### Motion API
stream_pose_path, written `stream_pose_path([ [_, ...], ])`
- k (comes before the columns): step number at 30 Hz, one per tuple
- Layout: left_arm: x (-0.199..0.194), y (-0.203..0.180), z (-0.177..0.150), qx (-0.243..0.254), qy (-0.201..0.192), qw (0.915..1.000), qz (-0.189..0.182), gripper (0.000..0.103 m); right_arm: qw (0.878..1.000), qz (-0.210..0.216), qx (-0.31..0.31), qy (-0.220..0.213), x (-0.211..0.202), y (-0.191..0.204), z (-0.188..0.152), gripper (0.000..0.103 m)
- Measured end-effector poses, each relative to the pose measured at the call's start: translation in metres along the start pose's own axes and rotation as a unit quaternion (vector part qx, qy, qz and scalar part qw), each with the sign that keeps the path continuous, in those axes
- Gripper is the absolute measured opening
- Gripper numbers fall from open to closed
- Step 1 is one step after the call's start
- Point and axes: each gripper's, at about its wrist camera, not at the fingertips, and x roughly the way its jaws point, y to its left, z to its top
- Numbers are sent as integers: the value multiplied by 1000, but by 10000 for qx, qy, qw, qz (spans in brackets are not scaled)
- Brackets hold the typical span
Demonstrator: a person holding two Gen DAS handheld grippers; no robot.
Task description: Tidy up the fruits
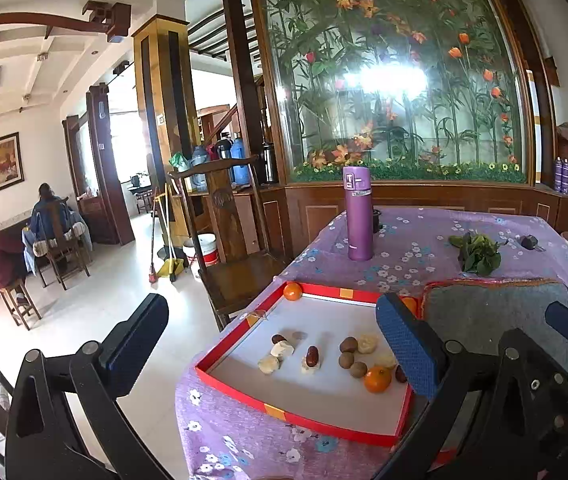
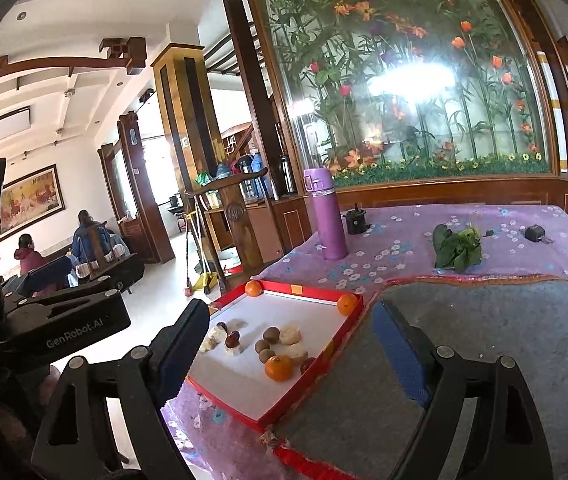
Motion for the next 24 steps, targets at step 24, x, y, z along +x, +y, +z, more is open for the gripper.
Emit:
stream_pose_path([
  [24,1,4,-9,-10,162,9998,-79,103,9997,44,-215,92,6,14,-6,86],
])
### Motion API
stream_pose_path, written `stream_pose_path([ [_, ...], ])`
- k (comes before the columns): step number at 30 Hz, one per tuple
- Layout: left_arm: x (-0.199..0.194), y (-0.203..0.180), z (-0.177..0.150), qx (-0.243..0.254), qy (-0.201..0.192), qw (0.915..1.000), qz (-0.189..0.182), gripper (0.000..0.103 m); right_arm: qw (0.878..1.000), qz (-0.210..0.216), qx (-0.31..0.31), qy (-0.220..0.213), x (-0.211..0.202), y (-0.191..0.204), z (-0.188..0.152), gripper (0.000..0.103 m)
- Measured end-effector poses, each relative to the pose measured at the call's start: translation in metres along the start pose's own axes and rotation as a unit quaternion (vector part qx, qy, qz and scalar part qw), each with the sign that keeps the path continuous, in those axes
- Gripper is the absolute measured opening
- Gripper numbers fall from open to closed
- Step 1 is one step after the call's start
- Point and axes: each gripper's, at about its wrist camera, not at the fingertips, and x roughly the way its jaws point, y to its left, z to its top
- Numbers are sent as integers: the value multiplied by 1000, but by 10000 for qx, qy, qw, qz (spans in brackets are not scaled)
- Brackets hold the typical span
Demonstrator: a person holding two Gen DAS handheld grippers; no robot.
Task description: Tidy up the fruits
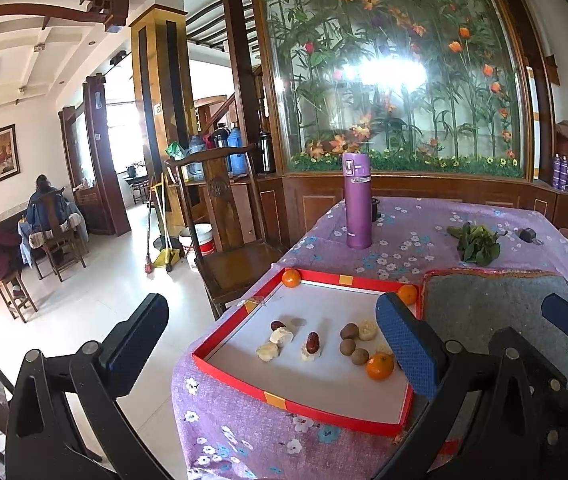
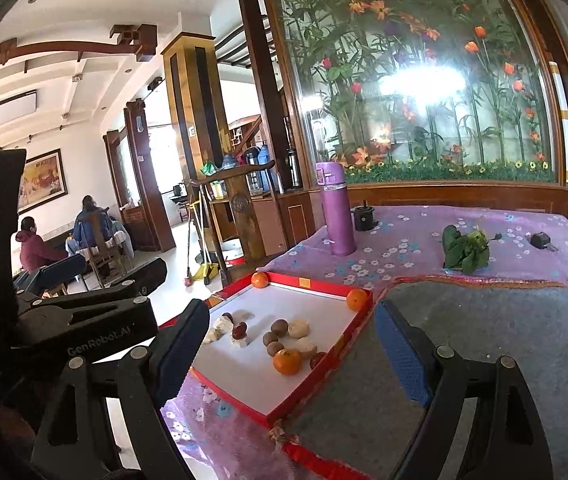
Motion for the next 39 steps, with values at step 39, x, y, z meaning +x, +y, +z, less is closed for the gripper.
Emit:
stream_pose_path([
  [39,-5,13,-1,-155,79,9990,-415,103,9998,-46,-173,-39,-4,17,3,87],
])
